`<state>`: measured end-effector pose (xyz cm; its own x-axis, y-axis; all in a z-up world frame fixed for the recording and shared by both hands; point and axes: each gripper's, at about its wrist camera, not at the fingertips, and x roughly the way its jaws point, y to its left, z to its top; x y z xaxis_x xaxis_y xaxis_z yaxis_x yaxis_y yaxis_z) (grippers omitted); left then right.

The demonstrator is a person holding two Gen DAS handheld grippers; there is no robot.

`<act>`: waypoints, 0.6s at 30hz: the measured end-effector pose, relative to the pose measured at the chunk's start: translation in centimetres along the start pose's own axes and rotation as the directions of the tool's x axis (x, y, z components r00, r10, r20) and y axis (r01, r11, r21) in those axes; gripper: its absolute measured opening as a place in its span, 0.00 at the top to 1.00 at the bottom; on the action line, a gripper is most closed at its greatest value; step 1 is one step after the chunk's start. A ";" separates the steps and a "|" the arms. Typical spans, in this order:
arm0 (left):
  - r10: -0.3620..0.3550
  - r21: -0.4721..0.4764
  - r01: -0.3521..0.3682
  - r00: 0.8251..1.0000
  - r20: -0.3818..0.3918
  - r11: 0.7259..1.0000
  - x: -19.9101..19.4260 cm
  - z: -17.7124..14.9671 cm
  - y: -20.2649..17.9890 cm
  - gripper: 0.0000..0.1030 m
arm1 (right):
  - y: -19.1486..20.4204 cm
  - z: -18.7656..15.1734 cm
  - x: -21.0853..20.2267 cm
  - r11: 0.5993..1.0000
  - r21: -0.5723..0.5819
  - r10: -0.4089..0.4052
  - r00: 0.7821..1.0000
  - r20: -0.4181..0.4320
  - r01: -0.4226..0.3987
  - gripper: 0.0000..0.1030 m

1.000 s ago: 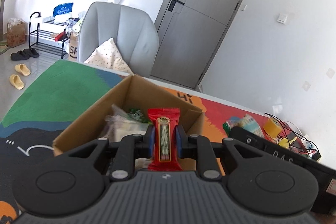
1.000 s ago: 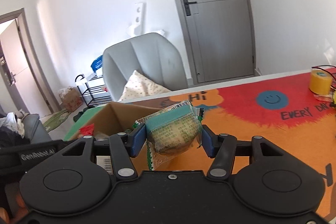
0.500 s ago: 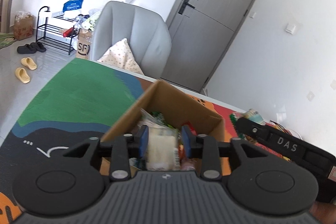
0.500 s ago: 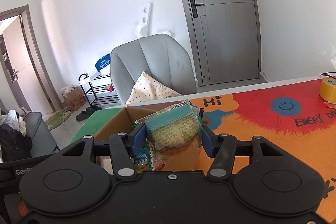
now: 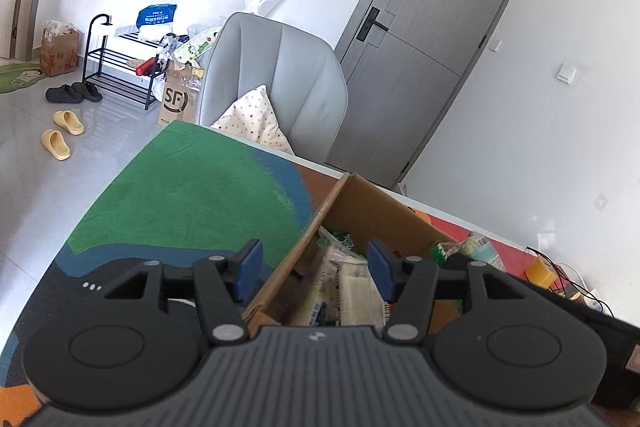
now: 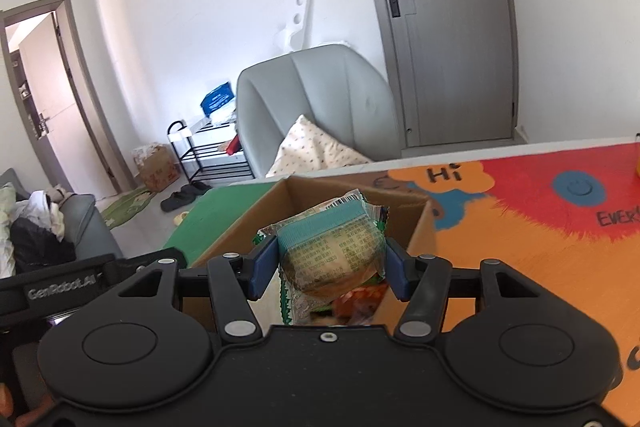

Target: Organize snacks

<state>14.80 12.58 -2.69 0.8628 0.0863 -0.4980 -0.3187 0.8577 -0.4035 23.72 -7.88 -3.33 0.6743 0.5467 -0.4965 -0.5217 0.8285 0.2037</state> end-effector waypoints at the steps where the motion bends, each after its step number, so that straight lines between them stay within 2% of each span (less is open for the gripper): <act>1: -0.002 -0.002 0.002 1.000 0.000 1.000 -0.1 -0.1 0.1 0.44 | 0.2 -0.2 -0.1 1.000 -0.004 0.002 1.000 -0.009 -0.002 0.41; 4: -0.001 -0.004 0.000 1.000 -0.001 1.000 -0.3 -0.3 0.0 0.40 | 0.7 -0.6 -0.3 1.000 -0.013 0.017 0.999 -0.031 -0.017 0.34; 9: 0.007 0.003 -0.007 1.000 0.008 1.000 -0.8 -0.6 -0.4 0.36 | 0.3 -0.6 -1.4 1.000 0.001 -0.011 1.000 -0.015 0.011 0.31; 13: 0.013 0.019 -0.013 1.000 0.015 1.000 -1.4 -0.9 -1.0 0.28 | -0.4 -0.8 -2.5 1.000 0.016 -0.027 1.000 0.001 0.027 0.24; 18: 0.027 0.056 -0.028 0.999 0.017 0.998 -2.0 -1.1 -1.8 0.20 | -1.3 -1.4 -3.8 0.999 0.033 -0.036 0.999 0.000 0.036 0.20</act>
<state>13.23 10.33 -1.83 0.8606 0.1180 -0.4955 -0.3202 0.8819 -0.3461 21.08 -11.18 -2.88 0.6924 0.5166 -0.5037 -0.4799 0.8510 0.2131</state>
